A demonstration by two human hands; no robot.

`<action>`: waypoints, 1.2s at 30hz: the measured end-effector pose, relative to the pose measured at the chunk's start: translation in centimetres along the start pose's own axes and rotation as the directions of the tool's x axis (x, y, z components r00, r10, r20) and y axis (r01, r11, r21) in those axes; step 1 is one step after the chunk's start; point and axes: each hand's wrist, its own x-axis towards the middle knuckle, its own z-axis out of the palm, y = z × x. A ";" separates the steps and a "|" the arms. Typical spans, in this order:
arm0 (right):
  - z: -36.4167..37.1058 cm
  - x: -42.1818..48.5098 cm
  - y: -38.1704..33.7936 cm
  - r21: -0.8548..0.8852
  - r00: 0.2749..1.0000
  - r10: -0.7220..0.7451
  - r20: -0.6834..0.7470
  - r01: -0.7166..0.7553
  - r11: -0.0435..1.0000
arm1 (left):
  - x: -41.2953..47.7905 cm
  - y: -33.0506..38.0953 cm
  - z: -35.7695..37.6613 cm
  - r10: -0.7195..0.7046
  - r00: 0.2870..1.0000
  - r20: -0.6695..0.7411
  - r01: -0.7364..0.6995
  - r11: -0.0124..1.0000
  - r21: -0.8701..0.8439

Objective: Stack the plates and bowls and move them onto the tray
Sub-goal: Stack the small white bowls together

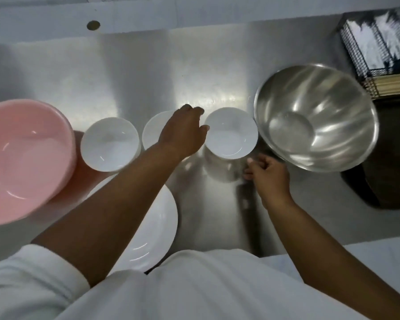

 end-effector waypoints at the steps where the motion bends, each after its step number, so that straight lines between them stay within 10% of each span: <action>1: 0.0 0.3 -0.1 0.019 1.000 0.008 0.007 -0.009 1.000 | 1.4 0.6 0.4 0.007 1.000 0.029 -0.008 0.999 0.037; 9: 0.6 1.2 -0.4 0.127 1.000 -0.024 0.017 0.022 0.992 | 7.7 2.5 3.1 0.022 0.988 0.156 -0.054 0.978 0.203; 26: -1.7 -4.6 -0.9 0.120 0.990 -0.142 0.025 0.138 0.983 | -0.2 0.6 -0.2 0.056 0.995 -0.080 -0.057 0.998 -0.015; 36: 4.2 -1.7 -9.8 -0.078 0.916 -0.379 0.133 0.391 0.917 | -3.8 -5.2 -6.0 -0.266 0.914 -0.306 0.203 0.953 -0.223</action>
